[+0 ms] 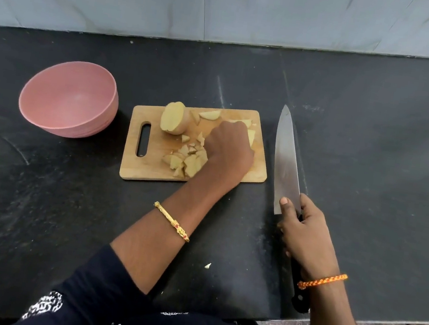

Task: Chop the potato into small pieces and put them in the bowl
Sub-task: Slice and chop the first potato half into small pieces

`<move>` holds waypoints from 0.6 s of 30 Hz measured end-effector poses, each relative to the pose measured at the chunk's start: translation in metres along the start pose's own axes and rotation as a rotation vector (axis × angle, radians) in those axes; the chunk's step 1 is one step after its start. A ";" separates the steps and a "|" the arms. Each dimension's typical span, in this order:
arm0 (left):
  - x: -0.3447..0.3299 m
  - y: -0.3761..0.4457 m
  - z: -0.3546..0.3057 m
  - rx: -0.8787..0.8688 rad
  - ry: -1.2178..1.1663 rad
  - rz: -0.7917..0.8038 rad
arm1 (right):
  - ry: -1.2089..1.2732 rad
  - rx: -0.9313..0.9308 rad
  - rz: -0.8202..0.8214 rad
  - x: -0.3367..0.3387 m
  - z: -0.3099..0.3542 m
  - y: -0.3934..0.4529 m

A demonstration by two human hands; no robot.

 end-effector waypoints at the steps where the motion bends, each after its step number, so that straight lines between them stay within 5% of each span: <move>1: -0.002 0.000 -0.002 -0.010 0.002 -0.002 | -0.003 -0.001 0.001 0.000 0.003 -0.001; 10: 0.000 0.008 0.008 -0.213 0.022 0.031 | -0.210 0.126 -0.039 -0.006 0.026 -0.018; 18: -0.004 -0.001 0.011 -0.223 -0.070 0.029 | -0.343 0.156 -0.060 -0.025 0.036 -0.014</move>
Point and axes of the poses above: each hand's wrist, its own y-axis towards the middle knuckle, its own x-axis out of the back of the hand, z = x × y, the point moved 9 cm from there along y, towards the middle knuckle, and after that the axes turned 6 degrees about y, right-handed, at the moved point
